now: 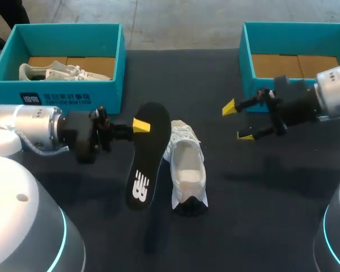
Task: Take the shoe out of the shoebox, open the shoe tongue, remove and reinsert the insole, then place the shoe into the shoebox
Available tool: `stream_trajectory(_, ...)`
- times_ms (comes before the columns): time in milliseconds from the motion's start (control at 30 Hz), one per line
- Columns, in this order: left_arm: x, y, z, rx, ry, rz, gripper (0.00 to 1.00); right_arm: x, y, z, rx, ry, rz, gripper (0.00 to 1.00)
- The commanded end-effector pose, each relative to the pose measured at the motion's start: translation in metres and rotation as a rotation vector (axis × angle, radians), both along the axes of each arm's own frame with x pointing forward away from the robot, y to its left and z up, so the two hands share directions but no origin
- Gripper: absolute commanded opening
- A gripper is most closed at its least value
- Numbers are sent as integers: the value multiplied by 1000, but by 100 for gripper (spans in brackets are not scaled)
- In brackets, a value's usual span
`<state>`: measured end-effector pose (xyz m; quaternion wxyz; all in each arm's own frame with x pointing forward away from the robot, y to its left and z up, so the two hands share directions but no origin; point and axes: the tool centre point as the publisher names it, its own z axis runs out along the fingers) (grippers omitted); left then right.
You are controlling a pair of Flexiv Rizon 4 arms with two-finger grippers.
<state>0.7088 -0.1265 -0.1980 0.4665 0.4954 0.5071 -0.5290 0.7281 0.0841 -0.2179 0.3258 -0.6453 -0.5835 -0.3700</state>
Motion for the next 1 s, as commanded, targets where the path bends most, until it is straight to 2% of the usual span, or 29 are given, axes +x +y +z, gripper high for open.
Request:
stream_trajectory(33,-18,1,-4,19,17,4,0,-14,-26,24,-79,0,9,100)
stream_trajectory(333,-48,-15,-25,42,87,-28,0,-37,-67,43,-170,10,12,100)
stream_trajectory(600,-72,-34,-43,39,173,-40,0,-54,-107,50,-237,19,-9,100)
stream_trajectory(767,-83,-43,-48,40,228,-37,0,-61,-116,53,-245,35,-9,100)
stream_trajectory(1000,-84,-44,-48,55,226,-36,0,-61,-116,53,-245,35,-9,100)
